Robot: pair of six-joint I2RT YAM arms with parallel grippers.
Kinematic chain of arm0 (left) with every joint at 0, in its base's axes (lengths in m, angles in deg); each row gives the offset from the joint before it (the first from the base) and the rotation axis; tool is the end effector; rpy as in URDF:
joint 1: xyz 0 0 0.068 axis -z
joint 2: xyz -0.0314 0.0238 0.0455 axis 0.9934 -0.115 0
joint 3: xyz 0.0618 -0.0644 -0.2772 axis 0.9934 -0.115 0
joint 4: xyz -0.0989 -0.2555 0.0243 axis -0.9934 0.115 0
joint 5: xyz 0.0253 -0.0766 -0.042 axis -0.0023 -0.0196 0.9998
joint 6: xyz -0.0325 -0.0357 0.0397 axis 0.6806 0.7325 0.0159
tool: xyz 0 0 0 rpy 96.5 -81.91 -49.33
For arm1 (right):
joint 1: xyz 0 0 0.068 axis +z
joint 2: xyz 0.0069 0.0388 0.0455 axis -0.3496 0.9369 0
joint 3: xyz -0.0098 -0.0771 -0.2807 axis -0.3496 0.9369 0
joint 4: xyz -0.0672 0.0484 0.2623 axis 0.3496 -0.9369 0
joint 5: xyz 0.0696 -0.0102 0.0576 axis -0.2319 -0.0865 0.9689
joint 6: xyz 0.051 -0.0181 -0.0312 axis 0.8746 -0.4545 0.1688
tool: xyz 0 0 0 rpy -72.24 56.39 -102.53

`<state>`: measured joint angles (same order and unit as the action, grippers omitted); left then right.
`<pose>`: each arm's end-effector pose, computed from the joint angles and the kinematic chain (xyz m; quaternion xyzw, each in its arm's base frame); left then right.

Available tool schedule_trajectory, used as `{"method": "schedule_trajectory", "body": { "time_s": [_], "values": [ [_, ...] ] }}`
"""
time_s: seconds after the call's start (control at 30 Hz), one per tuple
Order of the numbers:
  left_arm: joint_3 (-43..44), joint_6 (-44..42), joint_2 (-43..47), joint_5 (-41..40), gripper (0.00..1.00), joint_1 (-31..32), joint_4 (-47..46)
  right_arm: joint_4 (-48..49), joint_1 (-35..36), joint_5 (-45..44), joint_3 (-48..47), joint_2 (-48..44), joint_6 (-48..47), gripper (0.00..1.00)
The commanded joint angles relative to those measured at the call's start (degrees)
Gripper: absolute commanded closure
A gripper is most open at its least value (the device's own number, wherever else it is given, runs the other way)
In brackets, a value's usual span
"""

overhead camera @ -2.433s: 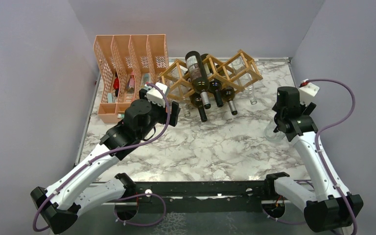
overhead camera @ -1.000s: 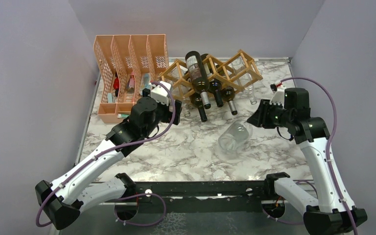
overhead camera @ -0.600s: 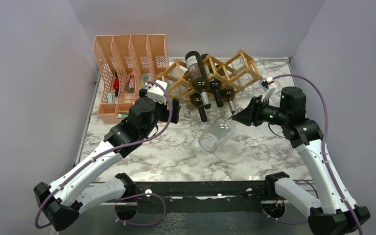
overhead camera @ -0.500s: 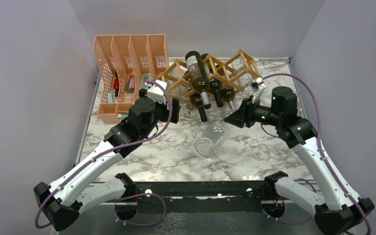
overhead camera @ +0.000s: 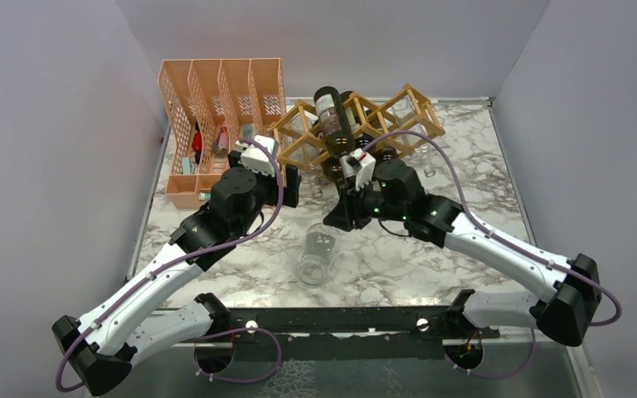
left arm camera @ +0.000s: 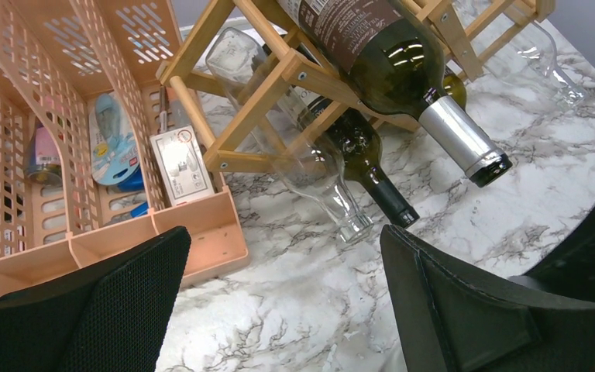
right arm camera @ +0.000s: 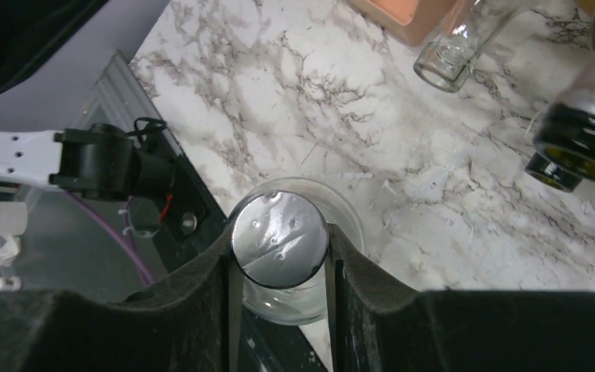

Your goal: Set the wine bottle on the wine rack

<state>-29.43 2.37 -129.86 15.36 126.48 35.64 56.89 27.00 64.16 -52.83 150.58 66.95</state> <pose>0.1690 -0.1347 0.3777 0.1147 0.7735 -0.1419 0.6070 0.1834 0.2207 0.3327 -0.2475 0.8076 0.4067 0.3481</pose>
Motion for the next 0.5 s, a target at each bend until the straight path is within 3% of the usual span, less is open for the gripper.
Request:
{"method": "schedule_trajectory", "body": {
  "time_s": [0.0,0.27,0.47],
  "values": [
    [1.4,0.7,2.0,-2.6,0.01,0.0,0.9,17.6,4.7,-6.7,-4.8,3.2,2.5,0.99],
    [1.2,0.7,2.7,-3.7,0.01,-0.1,1.6,29.8,7.8,-12.6,-2.4,7.9,1.3,0.99],
    [0.7,0.7,2.7,-4.0,0.01,-0.1,1.9,35.6,8.0,-16.1,6.6,4.8,3.2,0.99]
  ]
}}
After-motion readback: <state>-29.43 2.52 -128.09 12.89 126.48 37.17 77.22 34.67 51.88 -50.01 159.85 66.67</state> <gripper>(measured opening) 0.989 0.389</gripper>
